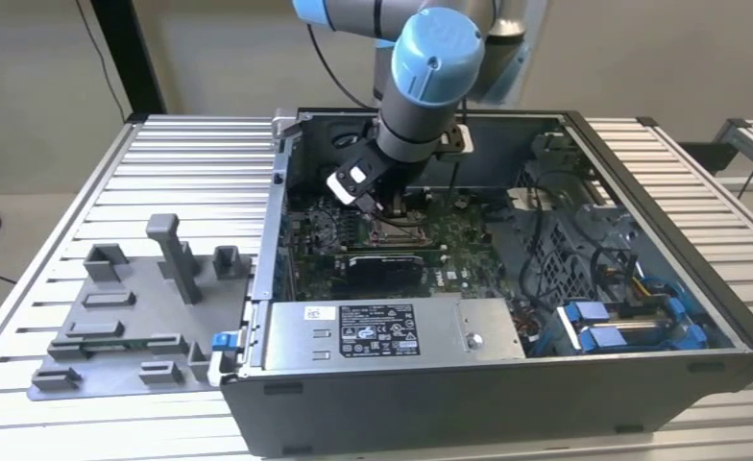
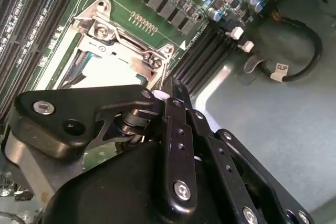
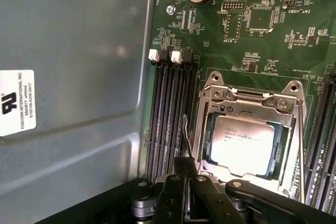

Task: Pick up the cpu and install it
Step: 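Close the cpu cover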

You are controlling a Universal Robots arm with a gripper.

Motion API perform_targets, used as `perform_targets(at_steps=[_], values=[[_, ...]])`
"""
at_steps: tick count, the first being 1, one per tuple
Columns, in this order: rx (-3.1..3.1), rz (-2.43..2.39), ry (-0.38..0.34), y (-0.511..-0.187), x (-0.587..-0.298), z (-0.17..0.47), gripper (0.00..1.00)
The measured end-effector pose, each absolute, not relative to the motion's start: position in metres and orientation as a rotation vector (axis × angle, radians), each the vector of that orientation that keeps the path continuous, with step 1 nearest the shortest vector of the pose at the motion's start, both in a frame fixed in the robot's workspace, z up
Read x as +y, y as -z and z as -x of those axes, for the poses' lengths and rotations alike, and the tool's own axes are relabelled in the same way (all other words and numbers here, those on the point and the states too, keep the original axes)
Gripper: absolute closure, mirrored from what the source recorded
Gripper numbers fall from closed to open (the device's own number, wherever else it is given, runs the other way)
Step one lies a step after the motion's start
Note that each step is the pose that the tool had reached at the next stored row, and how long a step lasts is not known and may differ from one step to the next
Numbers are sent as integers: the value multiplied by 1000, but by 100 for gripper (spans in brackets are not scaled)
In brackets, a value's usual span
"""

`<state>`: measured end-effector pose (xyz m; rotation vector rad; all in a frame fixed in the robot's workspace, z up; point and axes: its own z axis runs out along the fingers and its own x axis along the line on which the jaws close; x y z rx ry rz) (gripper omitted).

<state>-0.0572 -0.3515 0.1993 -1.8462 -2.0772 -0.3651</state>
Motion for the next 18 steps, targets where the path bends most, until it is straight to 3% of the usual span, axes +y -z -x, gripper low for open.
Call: perform_targets(at_steps=[18], values=[[-2077, 1846, 365, -190, -351, 47, 100]])
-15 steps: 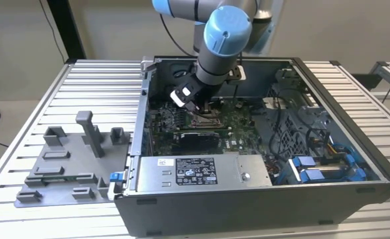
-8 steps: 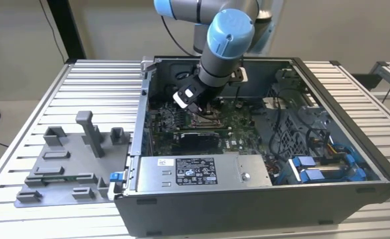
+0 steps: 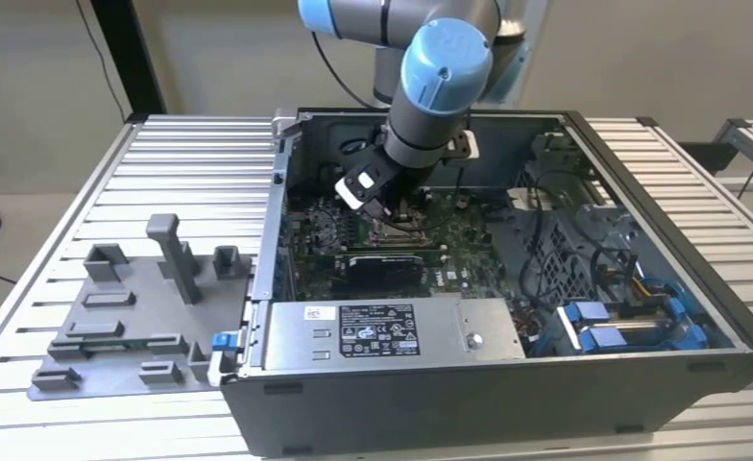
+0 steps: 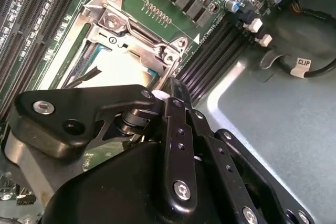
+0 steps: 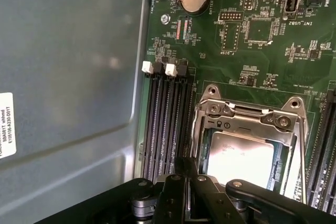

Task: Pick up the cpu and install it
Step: 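Close the cpu cover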

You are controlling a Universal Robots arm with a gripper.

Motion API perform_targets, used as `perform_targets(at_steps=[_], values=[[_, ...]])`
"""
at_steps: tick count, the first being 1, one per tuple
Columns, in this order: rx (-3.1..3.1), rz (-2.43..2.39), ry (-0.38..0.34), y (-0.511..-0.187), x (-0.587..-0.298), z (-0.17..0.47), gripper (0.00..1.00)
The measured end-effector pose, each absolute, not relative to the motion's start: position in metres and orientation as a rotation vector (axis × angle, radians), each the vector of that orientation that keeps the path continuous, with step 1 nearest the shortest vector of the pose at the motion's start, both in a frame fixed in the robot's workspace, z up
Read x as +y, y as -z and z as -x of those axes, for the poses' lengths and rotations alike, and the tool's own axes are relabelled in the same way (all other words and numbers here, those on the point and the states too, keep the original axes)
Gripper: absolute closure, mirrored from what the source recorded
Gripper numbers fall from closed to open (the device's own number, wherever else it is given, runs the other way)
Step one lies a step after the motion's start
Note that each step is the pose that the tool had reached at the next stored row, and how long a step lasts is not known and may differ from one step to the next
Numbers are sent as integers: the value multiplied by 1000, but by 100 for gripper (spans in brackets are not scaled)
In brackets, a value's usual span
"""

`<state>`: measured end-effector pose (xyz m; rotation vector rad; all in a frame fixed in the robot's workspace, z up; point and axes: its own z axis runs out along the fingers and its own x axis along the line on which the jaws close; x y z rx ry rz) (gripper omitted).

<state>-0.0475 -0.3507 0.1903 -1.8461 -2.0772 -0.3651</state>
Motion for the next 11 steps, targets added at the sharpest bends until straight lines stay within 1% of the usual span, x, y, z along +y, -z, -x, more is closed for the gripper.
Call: perform_targets(at_steps=[11], values=[[-2077, 1846, 365, -190, -351, 42, 100]])
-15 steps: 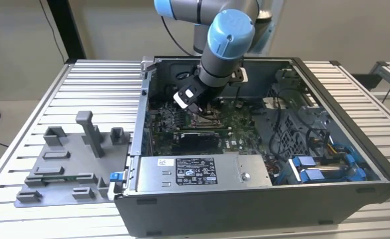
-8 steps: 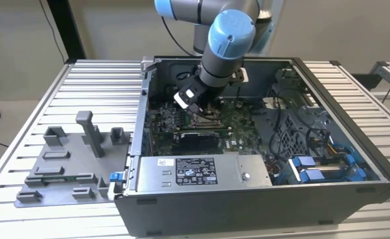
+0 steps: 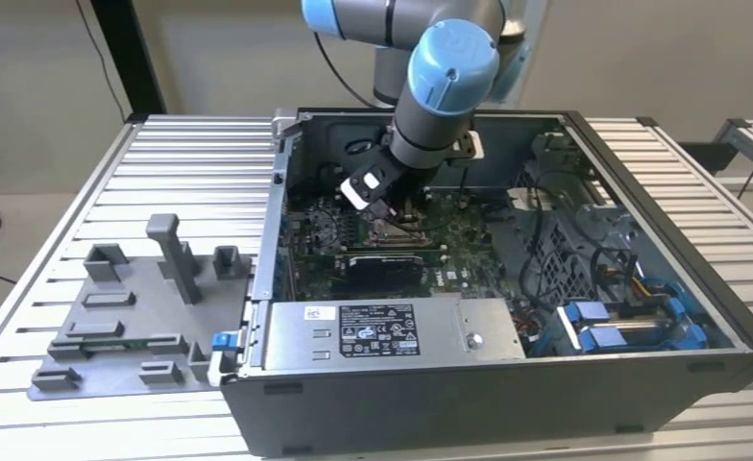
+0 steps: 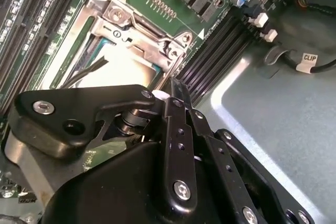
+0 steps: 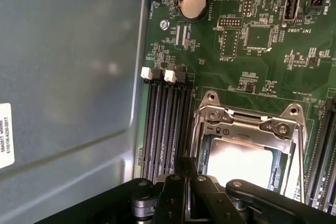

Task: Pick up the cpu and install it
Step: 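Close the cpu cover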

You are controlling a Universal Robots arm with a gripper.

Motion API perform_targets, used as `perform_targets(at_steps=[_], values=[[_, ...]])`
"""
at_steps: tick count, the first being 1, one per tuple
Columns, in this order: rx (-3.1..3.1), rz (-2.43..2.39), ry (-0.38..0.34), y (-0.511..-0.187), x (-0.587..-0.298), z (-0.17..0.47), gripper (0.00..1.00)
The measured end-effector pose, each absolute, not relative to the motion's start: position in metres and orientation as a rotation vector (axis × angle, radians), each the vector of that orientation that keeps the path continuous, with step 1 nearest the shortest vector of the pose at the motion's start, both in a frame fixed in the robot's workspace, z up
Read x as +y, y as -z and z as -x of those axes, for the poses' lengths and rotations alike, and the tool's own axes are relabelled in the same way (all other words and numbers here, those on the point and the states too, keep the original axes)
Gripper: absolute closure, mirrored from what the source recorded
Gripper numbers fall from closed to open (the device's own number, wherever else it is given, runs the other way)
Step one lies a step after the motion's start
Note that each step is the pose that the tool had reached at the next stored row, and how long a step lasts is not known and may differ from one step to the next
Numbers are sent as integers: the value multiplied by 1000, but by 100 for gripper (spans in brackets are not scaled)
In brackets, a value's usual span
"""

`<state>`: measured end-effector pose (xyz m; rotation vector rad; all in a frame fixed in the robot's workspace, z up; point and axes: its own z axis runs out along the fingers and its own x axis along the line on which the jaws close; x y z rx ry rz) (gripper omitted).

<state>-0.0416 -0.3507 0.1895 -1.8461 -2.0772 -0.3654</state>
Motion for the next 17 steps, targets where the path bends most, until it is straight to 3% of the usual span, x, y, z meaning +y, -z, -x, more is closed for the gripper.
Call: perform_targets(at_steps=[17], values=[[-2077, 1846, 365, -189, -351, 27, 100]])
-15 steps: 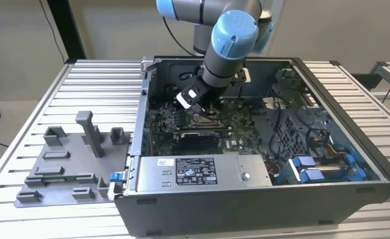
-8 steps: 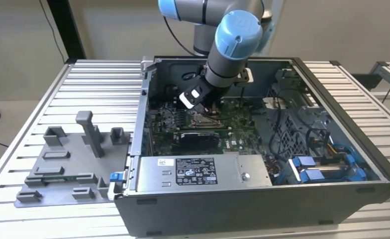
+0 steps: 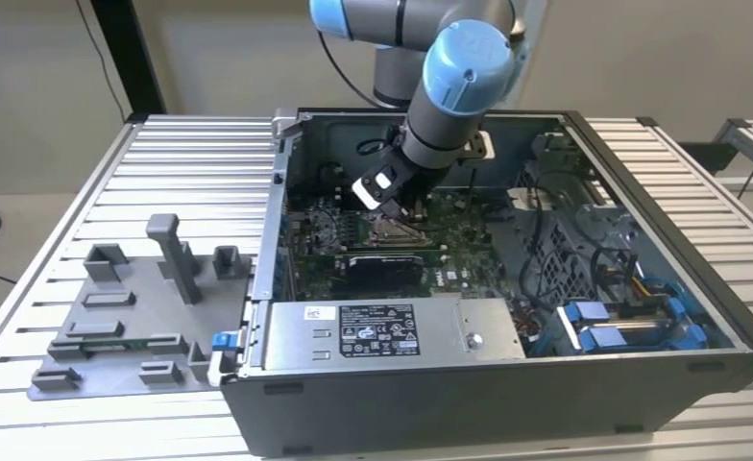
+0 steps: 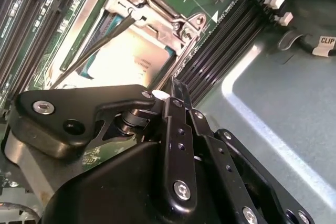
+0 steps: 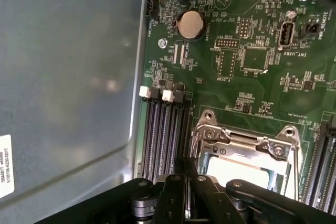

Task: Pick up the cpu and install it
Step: 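Close the cpu cover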

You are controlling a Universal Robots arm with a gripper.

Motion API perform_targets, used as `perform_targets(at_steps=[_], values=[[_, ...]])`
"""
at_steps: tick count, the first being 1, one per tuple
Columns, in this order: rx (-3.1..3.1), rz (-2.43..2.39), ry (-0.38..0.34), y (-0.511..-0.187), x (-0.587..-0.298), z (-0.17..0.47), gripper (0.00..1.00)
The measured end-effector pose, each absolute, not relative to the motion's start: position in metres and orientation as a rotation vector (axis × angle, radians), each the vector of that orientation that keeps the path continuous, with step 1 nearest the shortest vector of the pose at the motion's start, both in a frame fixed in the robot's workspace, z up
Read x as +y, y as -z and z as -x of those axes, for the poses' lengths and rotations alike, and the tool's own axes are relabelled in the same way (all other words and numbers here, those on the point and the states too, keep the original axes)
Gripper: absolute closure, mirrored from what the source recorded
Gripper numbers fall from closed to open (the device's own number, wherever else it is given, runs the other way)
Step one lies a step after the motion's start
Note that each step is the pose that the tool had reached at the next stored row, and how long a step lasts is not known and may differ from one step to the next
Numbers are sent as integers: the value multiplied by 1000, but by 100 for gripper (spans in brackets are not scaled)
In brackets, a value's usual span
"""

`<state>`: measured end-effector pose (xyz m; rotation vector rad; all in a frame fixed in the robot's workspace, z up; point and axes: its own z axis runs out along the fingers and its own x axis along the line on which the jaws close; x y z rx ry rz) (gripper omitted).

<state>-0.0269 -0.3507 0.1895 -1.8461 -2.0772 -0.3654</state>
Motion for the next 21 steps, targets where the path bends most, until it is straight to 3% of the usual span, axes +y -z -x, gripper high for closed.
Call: perform_targets(at_steps=[21], values=[[-2077, 1846, 365, -189, -350, 20, 100]])
